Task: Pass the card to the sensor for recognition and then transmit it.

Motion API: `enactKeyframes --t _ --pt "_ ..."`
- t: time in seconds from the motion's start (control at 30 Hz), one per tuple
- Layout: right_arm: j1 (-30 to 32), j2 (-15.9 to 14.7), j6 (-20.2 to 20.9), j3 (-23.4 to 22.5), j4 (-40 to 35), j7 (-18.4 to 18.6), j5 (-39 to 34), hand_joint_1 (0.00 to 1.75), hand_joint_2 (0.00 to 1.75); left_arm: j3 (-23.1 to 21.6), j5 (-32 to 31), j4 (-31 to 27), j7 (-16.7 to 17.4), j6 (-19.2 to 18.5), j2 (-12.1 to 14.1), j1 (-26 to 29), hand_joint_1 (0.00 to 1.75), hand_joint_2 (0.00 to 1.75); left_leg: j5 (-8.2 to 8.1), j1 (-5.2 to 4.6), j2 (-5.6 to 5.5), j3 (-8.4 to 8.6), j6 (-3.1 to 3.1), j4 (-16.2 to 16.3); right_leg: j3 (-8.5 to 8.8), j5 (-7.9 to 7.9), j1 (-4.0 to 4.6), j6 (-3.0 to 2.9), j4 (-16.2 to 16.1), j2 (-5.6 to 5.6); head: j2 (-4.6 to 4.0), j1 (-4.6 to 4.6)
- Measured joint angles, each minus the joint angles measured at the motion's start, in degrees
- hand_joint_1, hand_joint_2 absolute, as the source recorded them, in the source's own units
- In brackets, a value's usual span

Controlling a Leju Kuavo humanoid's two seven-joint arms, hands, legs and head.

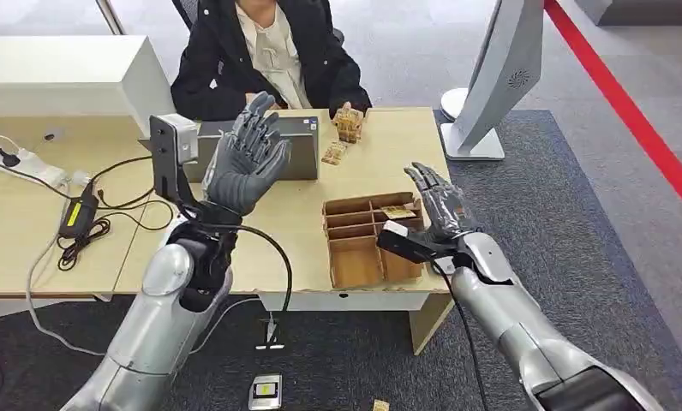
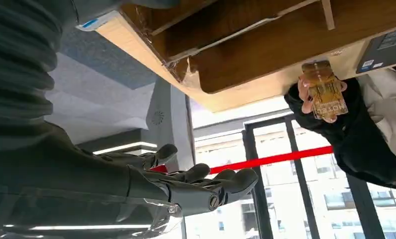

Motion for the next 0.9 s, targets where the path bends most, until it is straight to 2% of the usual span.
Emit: enactKeyframes --t 0.4,0.47,0.5,0.9 --pt "0.0 0.4 0.0 0.0 0.0 0.0 0.0 0.00 1.75 0.0 0.0 0.9 0.0 0.0 -0.5 -0.2 0.00 1.75 0.00 0.00 0.00 0.00 0.00 0.0 0.00 0.00 0.00 0.00 0.0 0.00 0.00 0.00" --pt "0.0 0.5 0.0 0.0 0.0 0.0 0.0 1.03 1.75 0.0 0.0 0.9 0.0 0.0 -0.5 -0.3 0.00 1.75 0.00 0.00 0.00 0.00 0.00 0.0 0.00 0.00 0.00 0.00 0.0 0.00 0.00 0.00" --pt "0.0 0.5 0.1 0.0 0.0 0.0 0.0 1.75 1.75 0.0 0.0 0.9 0.0 0.0 -0.5 -0.3 0.00 1.75 0.00 0.00 0.00 0.00 0.00 0.0 0.00 0.00 0.00 0.00 0.0 0.00 0.00 0.00" --pt "-0.3 0.8 1.5 0.0 0.6 0.0 -0.1 1.75 1.75 0.0 1.0 1.1 1.4 0.0 -0.6 -0.3 0.00 1.75 0.00 0.00 -0.01 0.00 0.00 0.0 0.00 0.00 0.00 0.00 0.0 0.00 0.00 0.00"
